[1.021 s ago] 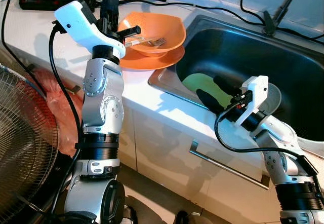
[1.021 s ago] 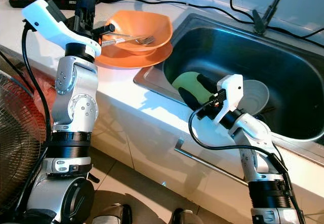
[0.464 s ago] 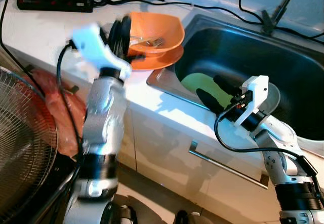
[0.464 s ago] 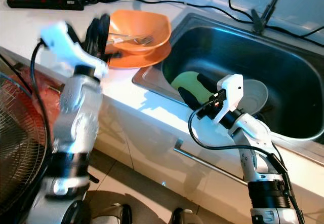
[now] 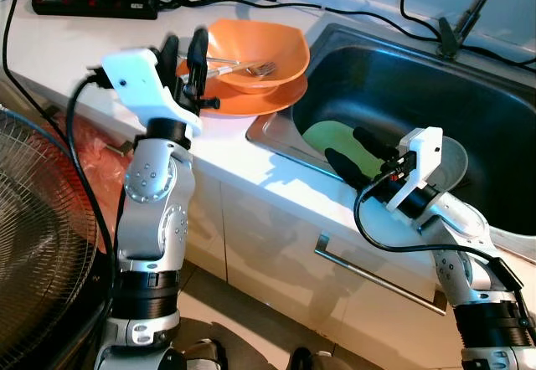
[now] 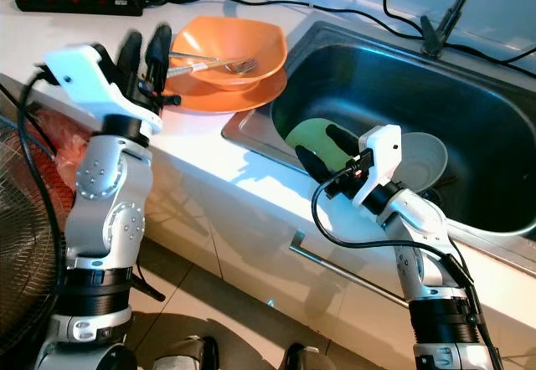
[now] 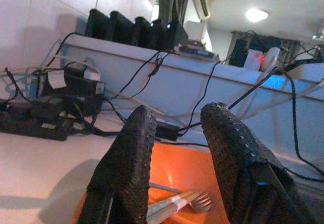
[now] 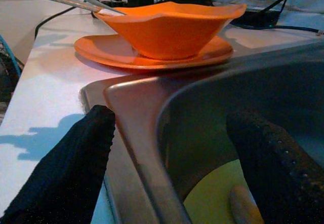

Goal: Kitchen organization

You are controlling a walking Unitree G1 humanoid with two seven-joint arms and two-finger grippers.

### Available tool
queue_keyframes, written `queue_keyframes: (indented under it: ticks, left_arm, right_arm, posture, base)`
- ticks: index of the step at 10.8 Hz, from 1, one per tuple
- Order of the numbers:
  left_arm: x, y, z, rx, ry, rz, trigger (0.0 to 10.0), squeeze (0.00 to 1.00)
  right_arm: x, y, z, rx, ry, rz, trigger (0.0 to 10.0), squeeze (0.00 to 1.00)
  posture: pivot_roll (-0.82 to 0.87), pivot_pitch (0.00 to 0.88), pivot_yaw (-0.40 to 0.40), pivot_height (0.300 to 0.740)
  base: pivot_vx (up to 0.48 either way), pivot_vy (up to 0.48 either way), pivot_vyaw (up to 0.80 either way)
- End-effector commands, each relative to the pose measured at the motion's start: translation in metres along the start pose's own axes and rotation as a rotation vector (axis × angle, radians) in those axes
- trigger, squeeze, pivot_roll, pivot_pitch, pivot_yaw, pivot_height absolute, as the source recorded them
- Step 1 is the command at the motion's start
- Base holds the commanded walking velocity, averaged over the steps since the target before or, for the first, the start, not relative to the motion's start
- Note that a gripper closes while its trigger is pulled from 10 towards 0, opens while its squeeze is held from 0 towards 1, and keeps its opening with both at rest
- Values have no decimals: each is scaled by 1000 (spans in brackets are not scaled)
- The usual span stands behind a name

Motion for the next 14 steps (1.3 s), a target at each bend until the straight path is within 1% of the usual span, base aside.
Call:
queue_keyframes:
  ticks: [1,3,5,7,9,10,11,12,14]
  left_arm:
    - [4,-4,-1,-8,-1,-1,10000,1000]
    - [6,-7,2,-12,-13,-3,10000,1000]
    - [-10,-16,-3,-35,0,60,10000,1000]
    - [-14,-20,-2,-39,7,74,10000,1000]
    - [-16,-23,-3,-42,0,85,10000,1000]
    - [-15,-23,-5,-48,-26,89,10000,1000]
    - [-15,-23,-7,-57,-31,85,10000,1000]
    - [-14,-21,-13,-76,-39,83,10000,0]
    - [-16,-16,-21,-87,-63,93,10000,0]
  right_arm:
    - [2,-2,0,-1,-7,-5,10000,0]
    - [3,-3,0,-2,-6,-7,10000,0]
    - [3,-3,1,-1,-6,-3,10000,0]
    - [3,-3,1,0,-5,-2,10000,0]
    - [3,-2,1,1,-5,2,10000,0]
    - [3,-1,1,2,-6,4,10000,0]
    - [4,-1,2,3,-6,4,10000,0]
    - [4,0,2,4,-6,5,10000,0]
    - [3,0,1,4,-7,6,10000,0]
  posture:
    - [80,155,-67,740]
    - [83,161,-70,740]
    - [83,162,-71,740]
    - [85,161,-73,740]
    - [85,161,-76,740]
    - [87,158,-78,740]
    - [87,156,-78,740]
    - [89,155,-79,740]
    - [83,152,-78,740]
  base:
    - [0,0,0]
    - [0,0,0]
    - [0,0,0]
    - [0,0,0]
    - [0,0,0]
    - [0,0,0]
    - [0,0,0]
    - [0,0,0]
    - [0,0,0]
Point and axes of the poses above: a point about 5 cm out from each wrist's last joint towards the gripper, its own y axis pointing out of the wrist towards the gripper, its own z axis along the axis of the wrist's last joint, x = y × z, the point moved 2 cm from there along y, pointing out of the wrist towards the gripper, and after that the axes turned 11 degrees about -y, right-handed, at the moved point
